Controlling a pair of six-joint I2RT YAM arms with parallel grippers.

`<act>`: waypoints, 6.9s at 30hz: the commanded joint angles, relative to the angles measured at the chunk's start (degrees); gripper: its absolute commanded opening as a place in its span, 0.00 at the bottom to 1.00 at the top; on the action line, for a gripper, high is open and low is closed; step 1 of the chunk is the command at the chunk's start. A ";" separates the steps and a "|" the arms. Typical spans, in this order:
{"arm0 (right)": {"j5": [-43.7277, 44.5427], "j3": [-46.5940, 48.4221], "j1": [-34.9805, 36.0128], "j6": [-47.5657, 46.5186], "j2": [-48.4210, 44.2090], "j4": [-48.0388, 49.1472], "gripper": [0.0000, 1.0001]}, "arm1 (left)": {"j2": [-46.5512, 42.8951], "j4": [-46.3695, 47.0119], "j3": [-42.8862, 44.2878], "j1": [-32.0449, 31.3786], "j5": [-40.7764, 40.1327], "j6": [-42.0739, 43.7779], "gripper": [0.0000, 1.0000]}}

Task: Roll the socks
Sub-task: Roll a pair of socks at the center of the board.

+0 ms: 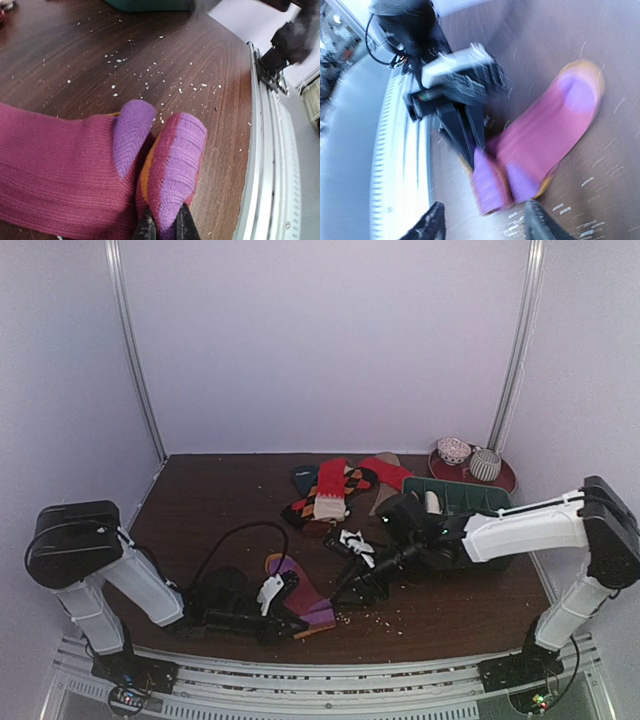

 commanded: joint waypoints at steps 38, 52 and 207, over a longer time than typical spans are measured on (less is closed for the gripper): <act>12.14 10.88 11.57 -7.99 18.92 -14.71 0.19 | -20.09 -20.07 -6.32 3.76 -9.79 3.62 0.45; -6.17 30.69 3.69 -0.66 35.09 -35.81 0.20 | -25.32 -2.38 -12.57 -2.77 -18.13 18.32 0.63; 8.79 2.27 10.54 -28.56 10.56 15.01 0.63 | -3.54 -9.82 -10.55 -11.25 -15.32 -19.94 0.00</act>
